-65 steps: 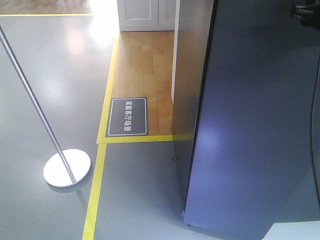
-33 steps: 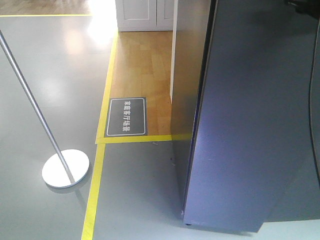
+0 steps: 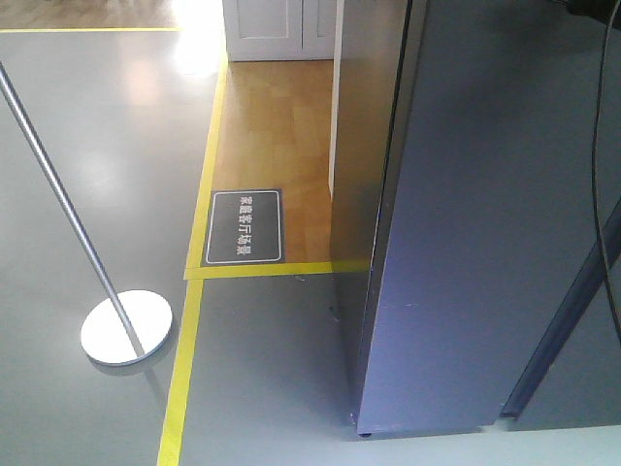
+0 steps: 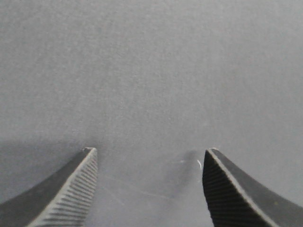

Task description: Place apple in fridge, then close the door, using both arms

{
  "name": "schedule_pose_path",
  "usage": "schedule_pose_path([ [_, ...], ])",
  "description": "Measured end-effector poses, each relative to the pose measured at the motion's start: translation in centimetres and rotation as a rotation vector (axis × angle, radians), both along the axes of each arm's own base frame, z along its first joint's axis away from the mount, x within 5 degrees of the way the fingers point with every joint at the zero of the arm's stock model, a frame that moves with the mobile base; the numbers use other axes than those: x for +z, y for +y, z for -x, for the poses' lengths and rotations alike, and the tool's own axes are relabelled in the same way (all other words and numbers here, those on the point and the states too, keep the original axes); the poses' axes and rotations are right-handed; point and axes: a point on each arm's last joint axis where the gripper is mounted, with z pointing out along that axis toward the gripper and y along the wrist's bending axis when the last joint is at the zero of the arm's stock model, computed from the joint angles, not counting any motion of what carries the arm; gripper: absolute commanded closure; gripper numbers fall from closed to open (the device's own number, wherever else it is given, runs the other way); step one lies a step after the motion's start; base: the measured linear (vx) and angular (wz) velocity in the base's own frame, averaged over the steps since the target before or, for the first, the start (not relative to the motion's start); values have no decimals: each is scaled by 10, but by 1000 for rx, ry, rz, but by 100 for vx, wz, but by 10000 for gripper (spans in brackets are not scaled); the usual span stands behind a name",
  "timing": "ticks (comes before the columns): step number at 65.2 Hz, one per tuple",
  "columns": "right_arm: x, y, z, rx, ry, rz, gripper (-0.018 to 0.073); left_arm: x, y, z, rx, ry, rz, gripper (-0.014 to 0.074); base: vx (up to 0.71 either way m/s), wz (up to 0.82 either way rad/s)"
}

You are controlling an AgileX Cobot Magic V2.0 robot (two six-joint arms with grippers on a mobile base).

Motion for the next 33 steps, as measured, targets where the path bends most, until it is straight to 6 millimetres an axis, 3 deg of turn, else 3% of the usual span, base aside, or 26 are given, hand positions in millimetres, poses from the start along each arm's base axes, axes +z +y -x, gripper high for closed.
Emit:
schedule_pose_path([
  [8,5,2,3,44,9,26,163,0,-1,1,-7,5,0,603,0,-1],
  [16,21,22,16,222,29,27,293,2,-2,4,-16,12,7,603,0,0],
  [27,71,51,65,494,1,66,565,16,-7,19,-26,-15,7,603,0,1],
  [33,94,63,96,624,-14,85,570,24,-11,29,-44,-25,4,603,0,0],
])
